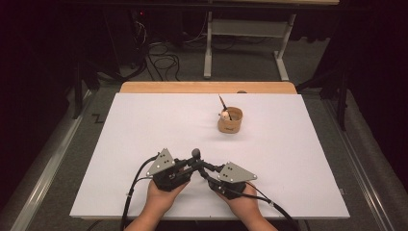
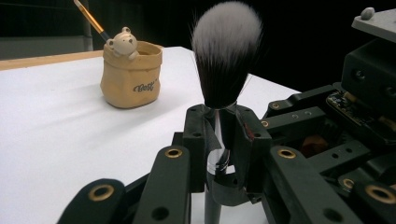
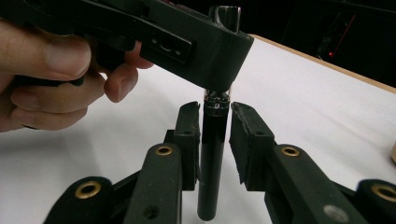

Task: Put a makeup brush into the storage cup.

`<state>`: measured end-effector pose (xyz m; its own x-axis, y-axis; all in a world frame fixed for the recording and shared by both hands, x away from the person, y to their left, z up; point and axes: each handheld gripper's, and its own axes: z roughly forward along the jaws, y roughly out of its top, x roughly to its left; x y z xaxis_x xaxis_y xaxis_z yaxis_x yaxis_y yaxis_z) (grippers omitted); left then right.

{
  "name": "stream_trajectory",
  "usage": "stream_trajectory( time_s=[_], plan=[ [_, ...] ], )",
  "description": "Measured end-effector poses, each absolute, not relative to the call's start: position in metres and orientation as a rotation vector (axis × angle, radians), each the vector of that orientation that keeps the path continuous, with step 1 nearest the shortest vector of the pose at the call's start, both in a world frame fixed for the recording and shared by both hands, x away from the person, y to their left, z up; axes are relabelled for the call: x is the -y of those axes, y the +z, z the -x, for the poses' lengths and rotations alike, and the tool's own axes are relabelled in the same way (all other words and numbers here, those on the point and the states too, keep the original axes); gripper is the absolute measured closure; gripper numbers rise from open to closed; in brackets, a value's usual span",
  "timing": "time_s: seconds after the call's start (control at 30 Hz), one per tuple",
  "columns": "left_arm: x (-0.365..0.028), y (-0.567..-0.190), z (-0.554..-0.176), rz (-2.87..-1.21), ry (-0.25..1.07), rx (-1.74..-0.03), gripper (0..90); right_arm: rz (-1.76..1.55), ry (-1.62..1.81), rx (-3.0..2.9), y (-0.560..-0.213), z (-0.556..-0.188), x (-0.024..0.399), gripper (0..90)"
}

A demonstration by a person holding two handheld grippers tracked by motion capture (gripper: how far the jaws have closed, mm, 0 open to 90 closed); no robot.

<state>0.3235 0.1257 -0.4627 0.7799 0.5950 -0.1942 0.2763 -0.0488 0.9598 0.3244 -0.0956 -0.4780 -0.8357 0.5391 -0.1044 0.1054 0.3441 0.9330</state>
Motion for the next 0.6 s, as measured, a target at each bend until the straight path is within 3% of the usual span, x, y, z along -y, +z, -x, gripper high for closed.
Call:
stream_trajectory(
  time_s=[0.47,0.6],
  plan=[
    [-0.1255,-0.4624,-0.3234,-1.634,0.297,-0.708,76.1,-0.578,1.511,-2.219,-0.4766,-0.326,0.0953,80.4],
    [-0.1254,-0.4621,-0.3237,-1.631,0.301,-0.719,69.8,-0.579,1.51,-2.218,-0.4759,-0.3256,0.0958,80.5]
  ],
)
